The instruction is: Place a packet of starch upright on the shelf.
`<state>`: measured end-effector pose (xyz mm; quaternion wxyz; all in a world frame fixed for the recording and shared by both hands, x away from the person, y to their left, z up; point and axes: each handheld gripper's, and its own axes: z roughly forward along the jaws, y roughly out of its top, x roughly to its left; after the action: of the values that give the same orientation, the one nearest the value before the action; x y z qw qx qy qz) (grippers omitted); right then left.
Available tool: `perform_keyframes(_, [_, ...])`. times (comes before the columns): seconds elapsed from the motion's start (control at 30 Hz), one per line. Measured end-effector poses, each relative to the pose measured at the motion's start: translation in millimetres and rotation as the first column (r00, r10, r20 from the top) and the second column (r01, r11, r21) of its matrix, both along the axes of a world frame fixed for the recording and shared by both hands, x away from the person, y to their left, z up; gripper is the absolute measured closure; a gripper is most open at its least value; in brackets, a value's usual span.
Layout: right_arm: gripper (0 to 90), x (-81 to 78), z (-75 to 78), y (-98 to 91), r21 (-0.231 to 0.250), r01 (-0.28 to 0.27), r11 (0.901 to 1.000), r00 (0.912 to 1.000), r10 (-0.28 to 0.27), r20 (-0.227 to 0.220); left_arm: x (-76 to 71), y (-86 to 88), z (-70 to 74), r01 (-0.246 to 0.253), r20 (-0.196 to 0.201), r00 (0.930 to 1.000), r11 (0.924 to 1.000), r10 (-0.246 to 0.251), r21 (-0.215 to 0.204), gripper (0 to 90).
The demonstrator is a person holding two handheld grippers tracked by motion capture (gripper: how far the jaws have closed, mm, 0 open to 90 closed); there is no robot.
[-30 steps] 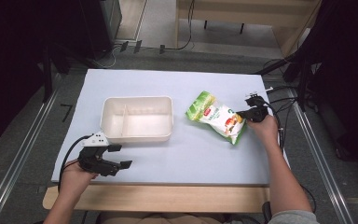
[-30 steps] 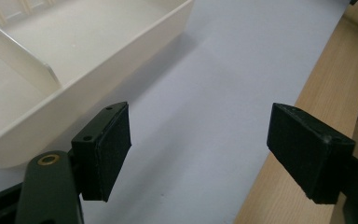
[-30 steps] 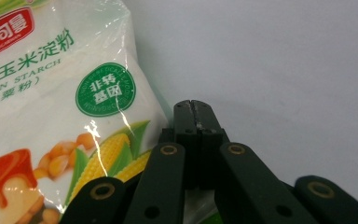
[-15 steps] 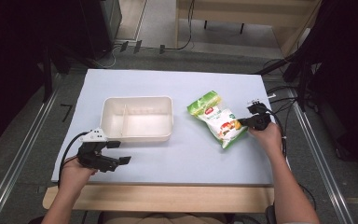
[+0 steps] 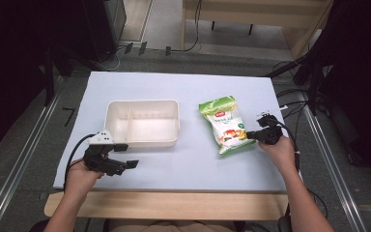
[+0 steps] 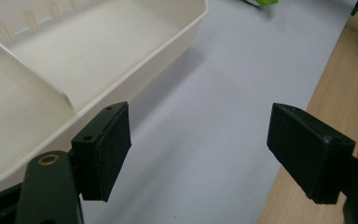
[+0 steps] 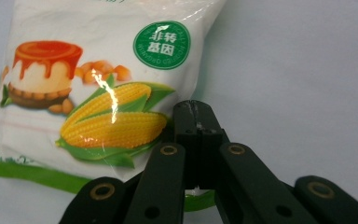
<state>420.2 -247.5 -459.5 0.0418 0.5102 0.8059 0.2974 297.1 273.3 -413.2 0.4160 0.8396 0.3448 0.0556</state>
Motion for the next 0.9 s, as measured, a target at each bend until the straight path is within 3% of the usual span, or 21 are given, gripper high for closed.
perform_keyframes(0.3, [90.0,-15.7,1.9,7.5,0.004,-0.046,0.9989,0.9989,0.046,-0.003,2.9,-3.2,0.2,0.007,-0.001,1.0000,1.0000,-0.007,-0.003,22.3])
perform_keyframes(0.53, [90.0,-17.9,2.7,8.6,0.025,-0.065,0.9976,0.9973,0.066,-0.033,4.6,-5.4,0.1,0.019,-0.004,0.9998,0.9998,-0.019,0.006,22.3])
perform_keyframes(0.67, [89.6,-16.4,9.6,8.7,-0.003,-0.090,0.9959,0.9959,0.090,-0.001,4.3,-4.9,0.1,0.018,-0.005,0.9998,0.9998,-0.018,0.009,22.3])
perform_keyframes(0.7, [83.2,-15.1,15.8,7.8,-0.004,-0.077,0.9970,0.9964,0.077,0.033,3.9,-4.5,-0.3,0.014,-0.002,0.9999,0.9999,-0.014,0.003,22.3])
perform_keyframes(0.73, [83.2,-15.1,15.8,7.8,-0.004,-0.077,0.9970,0.9964,0.077,0.033,3.9,-4.5,-0.3,0.014,-0.002,0.9999,0.9999,-0.014,0.003,22.3])
perform_keyframes(0.77, [80.3,-14.1,19.9,4.9,0.033,-0.068,0.9971,0.9963,0.066,0.055,3.4,-4.0,-0.3,0.014,-0.004,0.9999,0.9999,-0.014,0.006,22.3])
perform_keyframes(0.8, [80.3,-14.1,19.9,4.9,0.033,-0.068,0.9971,0.9963,0.066,0.055,2.9,-3.6,-0.2,0.013,-0.005,0.9999,0.9999,-0.013,0.008,22.3])
perform_keyframes(0.9, [69.3,-9.6,23.3,3.6,0.069,-0.047,0.9965,0.9959,0.042,0.081,0.3,-1.7,0.2,0.002,0.006,1.0000,1.0000,-0.002,0.007,22.3])
